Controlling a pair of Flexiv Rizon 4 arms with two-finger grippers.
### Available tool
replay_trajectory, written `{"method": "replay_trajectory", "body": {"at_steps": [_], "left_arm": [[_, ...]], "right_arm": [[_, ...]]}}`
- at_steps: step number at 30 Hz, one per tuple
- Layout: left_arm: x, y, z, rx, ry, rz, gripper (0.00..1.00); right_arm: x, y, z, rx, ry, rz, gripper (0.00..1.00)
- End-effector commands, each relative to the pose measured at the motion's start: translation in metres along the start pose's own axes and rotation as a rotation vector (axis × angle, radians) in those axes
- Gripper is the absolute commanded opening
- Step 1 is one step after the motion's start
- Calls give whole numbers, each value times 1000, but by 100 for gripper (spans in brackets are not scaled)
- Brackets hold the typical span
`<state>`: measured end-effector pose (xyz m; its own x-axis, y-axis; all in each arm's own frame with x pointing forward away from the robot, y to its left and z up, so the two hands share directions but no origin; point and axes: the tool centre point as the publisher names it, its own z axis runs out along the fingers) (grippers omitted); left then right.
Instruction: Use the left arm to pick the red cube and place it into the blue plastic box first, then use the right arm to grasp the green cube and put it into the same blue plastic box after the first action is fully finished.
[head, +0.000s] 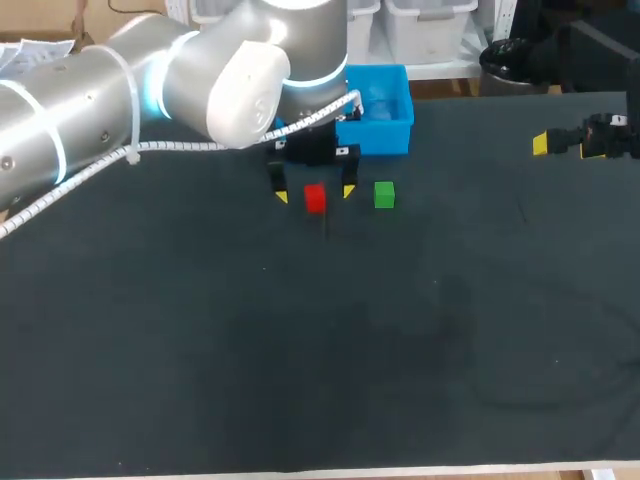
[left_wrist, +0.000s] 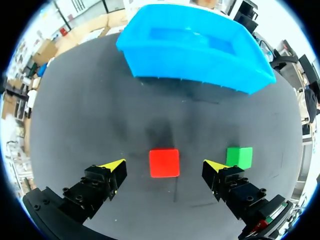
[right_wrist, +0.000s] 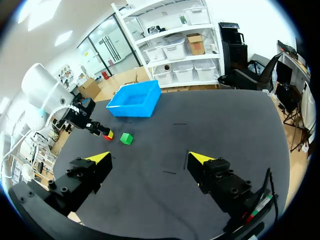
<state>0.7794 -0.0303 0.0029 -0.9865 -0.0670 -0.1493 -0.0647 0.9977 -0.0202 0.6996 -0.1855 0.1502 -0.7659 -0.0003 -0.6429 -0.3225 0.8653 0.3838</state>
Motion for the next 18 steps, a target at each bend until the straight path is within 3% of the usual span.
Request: {"method": "replay_trajectory", "body": {"at_steps": [1,18], "left_arm": [[6,6,7,7,-1,-4,100],[-1,5,19,1,-14,-14,100]], "right_arm": [[0,0,0,0,0,0,100],[0,0,0,0,0,0,100]]}}
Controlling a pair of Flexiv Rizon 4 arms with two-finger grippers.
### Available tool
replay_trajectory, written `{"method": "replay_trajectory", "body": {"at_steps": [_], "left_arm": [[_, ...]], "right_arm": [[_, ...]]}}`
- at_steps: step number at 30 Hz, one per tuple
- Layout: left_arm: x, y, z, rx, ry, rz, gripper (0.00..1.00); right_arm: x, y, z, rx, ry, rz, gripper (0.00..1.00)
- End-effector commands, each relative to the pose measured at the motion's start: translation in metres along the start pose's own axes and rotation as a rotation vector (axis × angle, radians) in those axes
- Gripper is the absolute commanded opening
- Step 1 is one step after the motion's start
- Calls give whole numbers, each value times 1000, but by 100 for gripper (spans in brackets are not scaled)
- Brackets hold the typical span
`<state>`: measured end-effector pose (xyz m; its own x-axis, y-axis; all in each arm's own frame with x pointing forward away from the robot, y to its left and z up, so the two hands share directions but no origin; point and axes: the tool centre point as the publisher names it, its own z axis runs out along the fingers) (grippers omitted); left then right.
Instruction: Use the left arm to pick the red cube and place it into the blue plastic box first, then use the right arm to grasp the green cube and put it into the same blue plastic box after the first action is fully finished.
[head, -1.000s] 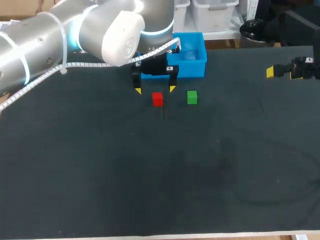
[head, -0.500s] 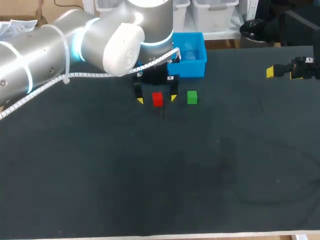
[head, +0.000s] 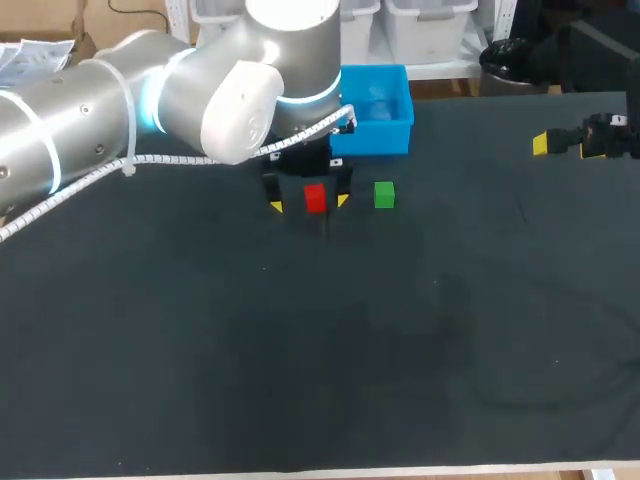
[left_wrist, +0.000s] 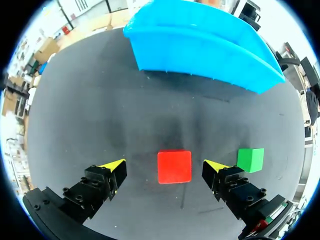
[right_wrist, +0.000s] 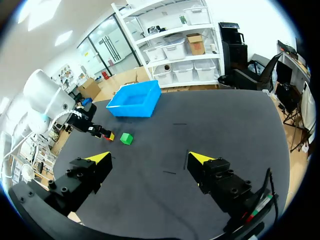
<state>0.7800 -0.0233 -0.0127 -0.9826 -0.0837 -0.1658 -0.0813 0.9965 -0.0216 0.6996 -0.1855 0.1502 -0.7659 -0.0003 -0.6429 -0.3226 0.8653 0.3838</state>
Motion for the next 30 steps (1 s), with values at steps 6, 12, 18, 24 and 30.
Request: {"method": "replay_trajectory", "body": {"at_steps": [6,12,18,24,30], "left_arm": [[0,-3,5,-11,9,1,0],[0,-2,6,-11,7,-3,0],[0,0,3,-13,2,2,0],[-6,0,-14,-6,-35,24,0],[-23,-4,-47,27,-105,34,0]], "right_arm": [[0,0,0,0,0,0,100],[0,0,0,0,0,0,100],[0,0,0,0,0,0,100],[0,0,0,0,0,0,100],[0,0,0,0,0,0,100]]}}
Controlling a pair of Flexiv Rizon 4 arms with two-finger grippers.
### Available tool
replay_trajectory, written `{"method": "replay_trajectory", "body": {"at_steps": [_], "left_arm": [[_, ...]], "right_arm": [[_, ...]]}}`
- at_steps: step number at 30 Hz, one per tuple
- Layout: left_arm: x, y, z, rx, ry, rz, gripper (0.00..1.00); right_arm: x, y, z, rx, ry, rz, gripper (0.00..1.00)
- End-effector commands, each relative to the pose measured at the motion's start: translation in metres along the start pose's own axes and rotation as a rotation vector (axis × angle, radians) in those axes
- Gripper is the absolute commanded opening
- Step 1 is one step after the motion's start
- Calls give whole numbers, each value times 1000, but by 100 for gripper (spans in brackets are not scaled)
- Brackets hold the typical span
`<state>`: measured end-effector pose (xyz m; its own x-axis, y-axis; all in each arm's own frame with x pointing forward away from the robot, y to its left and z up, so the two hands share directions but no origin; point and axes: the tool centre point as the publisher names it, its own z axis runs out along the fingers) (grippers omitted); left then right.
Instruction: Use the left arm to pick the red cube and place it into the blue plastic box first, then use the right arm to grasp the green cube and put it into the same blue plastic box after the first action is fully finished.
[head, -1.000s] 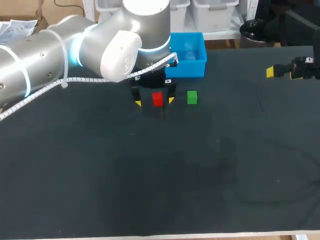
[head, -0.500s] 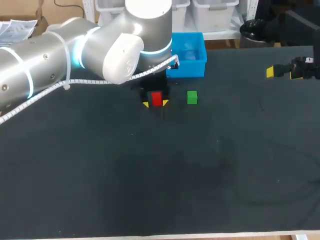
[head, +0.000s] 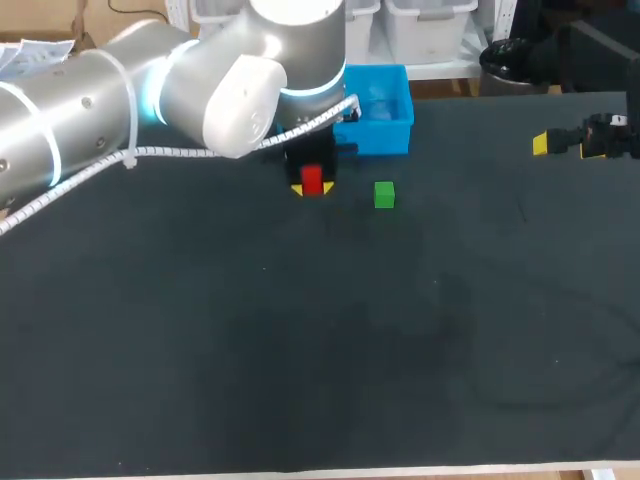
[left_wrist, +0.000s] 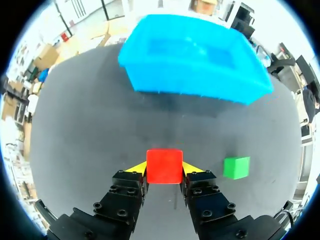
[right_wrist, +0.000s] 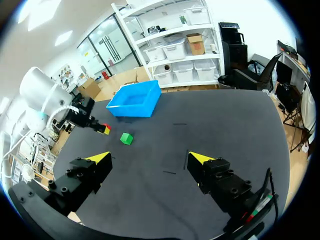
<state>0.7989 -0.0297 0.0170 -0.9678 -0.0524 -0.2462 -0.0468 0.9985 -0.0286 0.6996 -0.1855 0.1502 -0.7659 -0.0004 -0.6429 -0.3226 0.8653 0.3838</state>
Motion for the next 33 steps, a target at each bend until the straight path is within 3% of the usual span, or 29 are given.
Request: {"method": "replay_trajectory", "body": {"at_steps": [1,15,23,33], "left_arm": [[-4,4,-25,17,-34,4,0],[-40,4,-70,47,-112,42,0],[-87,-10,-87,120,-196,30,0],[-133,-20,-81,176,-257,-4,0]], "right_arm": [[0,0,0,0,0,0,100],[0,0,0,0,0,0,100],[0,0,0,0,0,0,100],[0,0,0,0,0,0,100]]}}
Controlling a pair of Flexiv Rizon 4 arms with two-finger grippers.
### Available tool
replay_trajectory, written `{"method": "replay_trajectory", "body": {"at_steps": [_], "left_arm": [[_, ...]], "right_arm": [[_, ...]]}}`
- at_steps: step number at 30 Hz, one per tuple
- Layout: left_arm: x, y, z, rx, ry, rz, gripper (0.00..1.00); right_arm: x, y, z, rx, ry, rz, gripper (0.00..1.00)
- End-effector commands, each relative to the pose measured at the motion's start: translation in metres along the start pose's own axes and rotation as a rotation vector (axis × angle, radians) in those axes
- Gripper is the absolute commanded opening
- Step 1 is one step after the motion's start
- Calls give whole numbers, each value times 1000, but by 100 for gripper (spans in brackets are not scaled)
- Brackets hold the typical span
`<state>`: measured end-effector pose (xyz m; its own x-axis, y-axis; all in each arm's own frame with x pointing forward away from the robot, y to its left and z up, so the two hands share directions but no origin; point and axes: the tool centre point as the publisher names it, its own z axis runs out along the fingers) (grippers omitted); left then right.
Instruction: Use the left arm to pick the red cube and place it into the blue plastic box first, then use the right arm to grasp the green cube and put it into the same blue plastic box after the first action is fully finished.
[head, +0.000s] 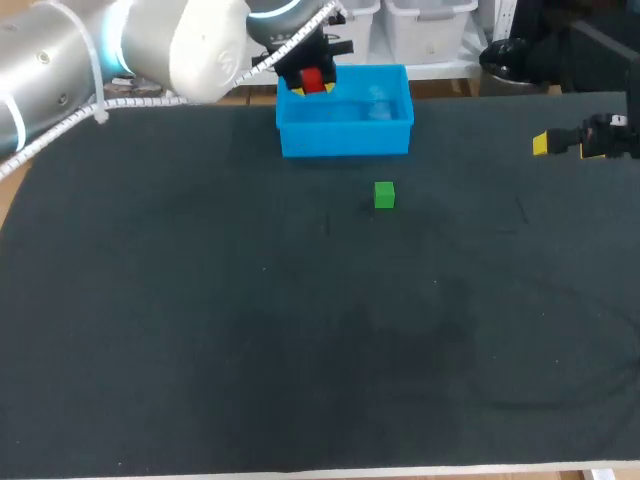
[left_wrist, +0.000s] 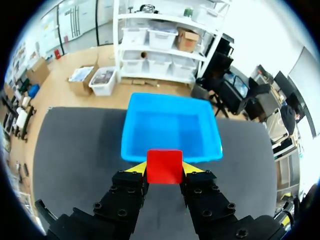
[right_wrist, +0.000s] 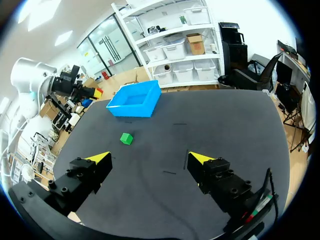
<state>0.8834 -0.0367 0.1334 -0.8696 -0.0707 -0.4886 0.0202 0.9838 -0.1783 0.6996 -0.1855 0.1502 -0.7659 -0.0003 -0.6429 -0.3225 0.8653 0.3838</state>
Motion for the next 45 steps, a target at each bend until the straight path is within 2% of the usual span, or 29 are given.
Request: {"method": "replay_trajectory", "body": {"at_steps": [1,8,16,25,34,35,36,37,45], "left_arm": [[-25,-4,19,18,-4,-22,0],[-55,-10,35,58,-45,-78,0],[-70,-12,57,72,-54,-125,0],[-66,-8,86,59,-14,-173,0],[-59,-6,99,41,14,-212,0],[-59,-6,99,41,15,-213,11],[-58,-6,100,40,16,-214,49],[-58,-5,100,39,16,-215,100],[-53,-5,96,30,17,-201,100]], "right_arm": [[0,0,0,0,0,0,100],[0,0,0,0,0,0,100],[0,0,0,0,0,0,100],[0,0,0,0,0,0,100],[0,0,0,0,0,0,100],[0,0,0,0,0,0,100],[0,0,0,0,0,0,100],[0,0,0,0,0,0,100],[0,0,0,0,0,0,100]]}}
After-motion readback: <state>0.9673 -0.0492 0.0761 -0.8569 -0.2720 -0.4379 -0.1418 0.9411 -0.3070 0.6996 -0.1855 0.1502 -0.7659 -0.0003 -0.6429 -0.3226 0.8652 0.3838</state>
